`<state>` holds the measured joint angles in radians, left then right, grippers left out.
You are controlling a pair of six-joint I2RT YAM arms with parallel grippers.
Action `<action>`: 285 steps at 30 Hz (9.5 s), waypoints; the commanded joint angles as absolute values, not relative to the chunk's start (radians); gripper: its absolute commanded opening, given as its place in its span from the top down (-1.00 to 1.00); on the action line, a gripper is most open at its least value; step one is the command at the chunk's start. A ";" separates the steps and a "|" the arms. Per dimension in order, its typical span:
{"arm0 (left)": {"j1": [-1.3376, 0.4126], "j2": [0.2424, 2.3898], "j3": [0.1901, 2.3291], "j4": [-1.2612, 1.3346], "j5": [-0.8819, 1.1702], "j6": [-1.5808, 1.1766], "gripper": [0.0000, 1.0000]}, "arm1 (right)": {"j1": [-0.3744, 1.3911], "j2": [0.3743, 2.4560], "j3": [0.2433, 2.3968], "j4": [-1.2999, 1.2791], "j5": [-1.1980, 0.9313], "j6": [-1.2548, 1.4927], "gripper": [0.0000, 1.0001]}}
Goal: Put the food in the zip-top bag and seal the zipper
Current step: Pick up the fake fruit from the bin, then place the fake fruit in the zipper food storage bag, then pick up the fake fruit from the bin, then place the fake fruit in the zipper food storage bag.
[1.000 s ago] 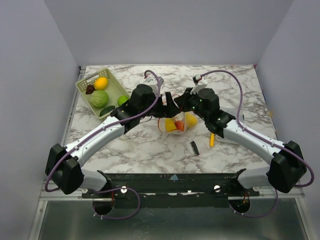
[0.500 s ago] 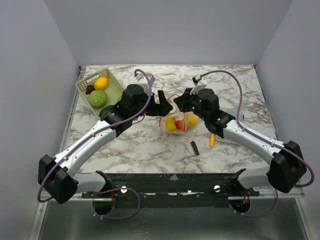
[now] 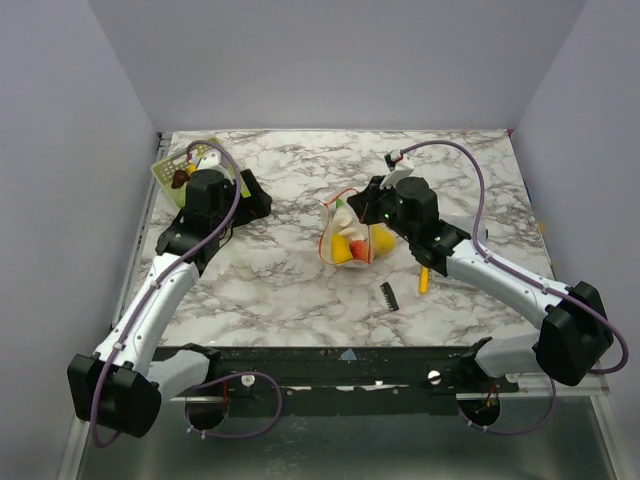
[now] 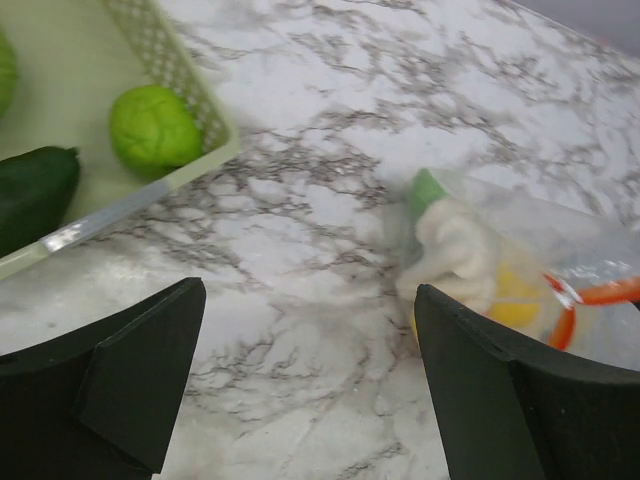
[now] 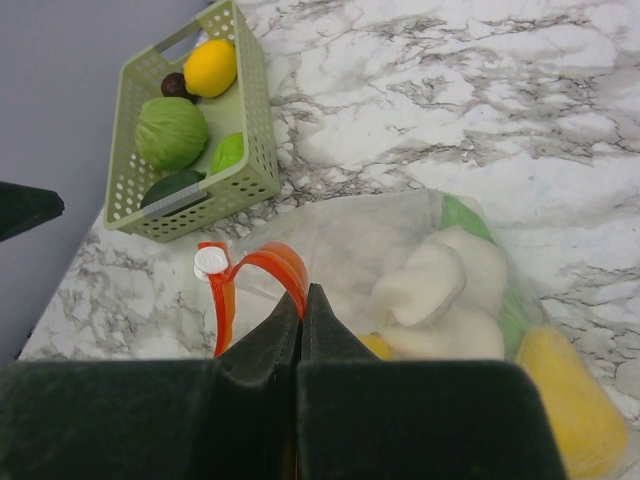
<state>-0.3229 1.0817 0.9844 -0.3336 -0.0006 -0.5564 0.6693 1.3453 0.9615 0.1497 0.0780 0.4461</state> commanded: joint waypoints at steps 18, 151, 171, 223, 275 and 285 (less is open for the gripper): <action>0.159 1.614 1.272 -0.710 0.104 -0.620 -0.70 | 0.672 1.333 0.935 0.178 0.086 0.437 0.99; -0.613 1.407 1.306 -0.589 0.381 -0.254 -0.89 | 0.673 1.324 0.874 0.246 0.082 0.437 0.99; -0.183 1.376 1.233 -0.582 0.072 -0.537 -0.68 | 0.672 1.334 0.871 0.254 0.073 0.440 0.99; 0.085 1.866 1.387 -0.516 0.368 -0.636 0.22 | 0.673 1.309 0.858 0.250 0.090 0.423 0.99; -0.548 1.409 1.093 -0.247 0.506 -0.497 0.45 | 0.673 1.266 0.846 0.292 0.018 0.437 0.99; -0.548 1.453 1.139 -0.262 0.486 -0.520 -0.30 | 0.672 1.263 0.839 0.319 -0.051 0.448 0.99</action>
